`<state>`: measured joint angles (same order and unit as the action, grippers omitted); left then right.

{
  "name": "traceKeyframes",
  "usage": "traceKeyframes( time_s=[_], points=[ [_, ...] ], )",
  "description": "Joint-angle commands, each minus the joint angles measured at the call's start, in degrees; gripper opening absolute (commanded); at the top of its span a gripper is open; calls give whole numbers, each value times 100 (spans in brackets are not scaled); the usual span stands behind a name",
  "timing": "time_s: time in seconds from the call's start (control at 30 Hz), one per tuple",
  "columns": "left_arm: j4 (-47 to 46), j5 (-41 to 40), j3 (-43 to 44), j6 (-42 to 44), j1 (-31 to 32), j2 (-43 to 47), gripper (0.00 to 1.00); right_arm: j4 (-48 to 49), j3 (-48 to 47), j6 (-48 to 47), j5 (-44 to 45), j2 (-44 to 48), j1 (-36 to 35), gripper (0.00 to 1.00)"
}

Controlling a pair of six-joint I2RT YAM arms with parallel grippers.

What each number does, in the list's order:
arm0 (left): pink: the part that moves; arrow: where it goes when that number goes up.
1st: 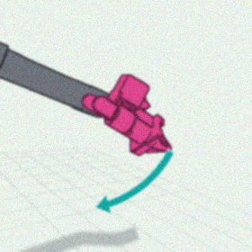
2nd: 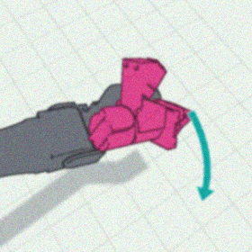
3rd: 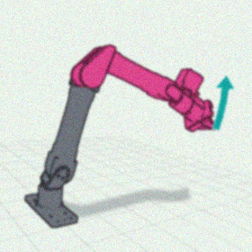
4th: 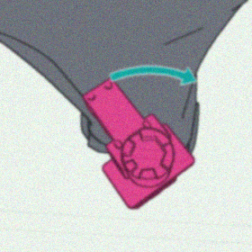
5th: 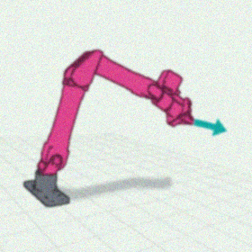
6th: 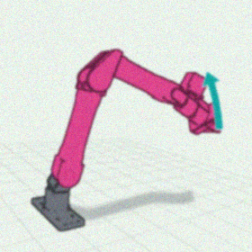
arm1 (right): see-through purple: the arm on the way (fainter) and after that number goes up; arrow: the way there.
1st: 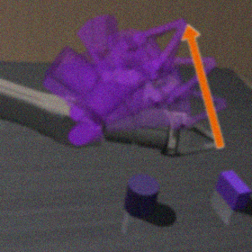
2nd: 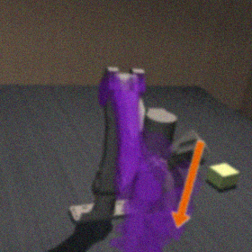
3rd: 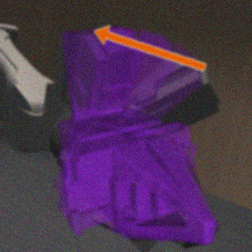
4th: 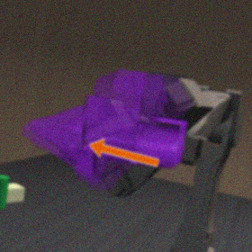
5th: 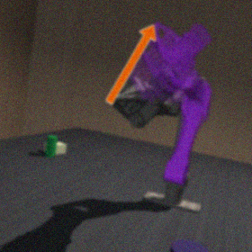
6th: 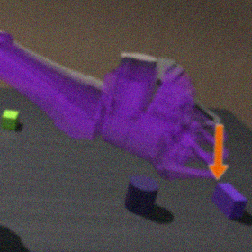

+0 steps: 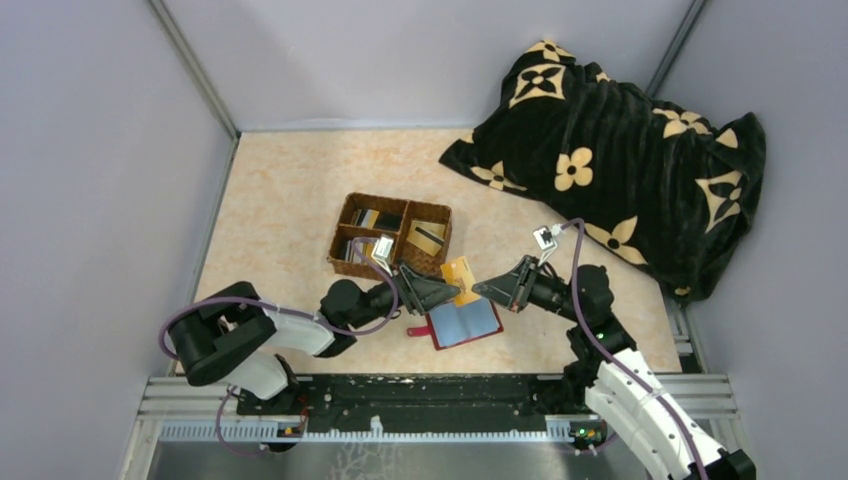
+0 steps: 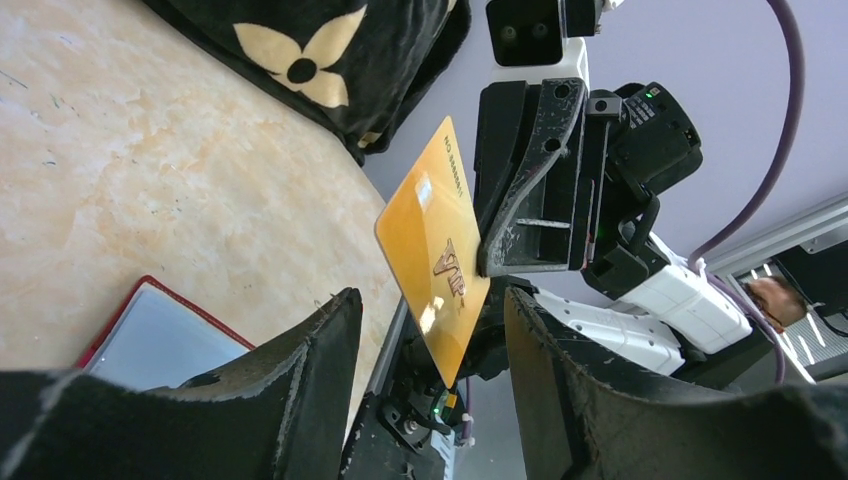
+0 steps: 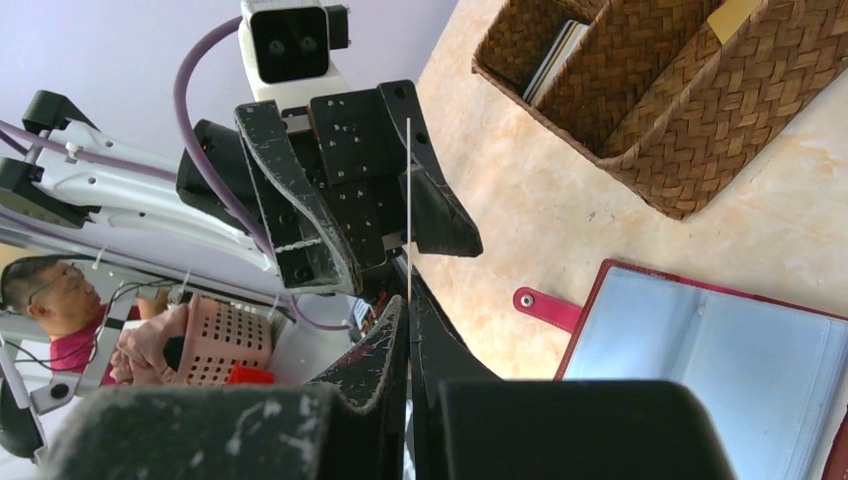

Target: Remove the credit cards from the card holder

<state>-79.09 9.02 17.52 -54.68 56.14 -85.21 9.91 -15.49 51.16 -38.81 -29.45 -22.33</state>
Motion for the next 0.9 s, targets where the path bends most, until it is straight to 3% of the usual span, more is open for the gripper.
traceKeyframes(
  time_s=[0.0, 0.13, 0.23, 0.33, 0.43, 0.67, 0.73, 0.8, 0.87],
  points=[
    [-668, -58, -79, -140, 11, -128, 61, 573, -105, 75, 74, -121, 24, 0],
    [-876, -105, -104, -211, 22, -205, 54, 626, -110, 86, 89, -163, 27, 0],
    [-897, -97, -83, -232, 20, -239, 39, 611, -99, 79, 60, -164, 26, 0],
    [-930, -63, -57, -222, 20, -280, 16, 566, -96, 70, 57, -156, 27, 0],
    [-932, 6, -23, -220, 20, -318, 0, 556, -78, 62, 75, -148, 27, 0],
    [-726, 94, 37, -177, 1, -210, 0, 484, -105, 5, 128, -155, 27, 0],
    [-22, 164, 196, 41, -68, 63, 0, -7, -223, -205, 527, -67, 27, 13],
    [1521, 131, 536, 367, -227, 504, 0, -519, -323, -411, 1032, 77, 27, 26],
    [2865, 168, 865, 749, -491, 987, 0, -928, -410, -599, 1541, 215, 22, 29]
  ],
)
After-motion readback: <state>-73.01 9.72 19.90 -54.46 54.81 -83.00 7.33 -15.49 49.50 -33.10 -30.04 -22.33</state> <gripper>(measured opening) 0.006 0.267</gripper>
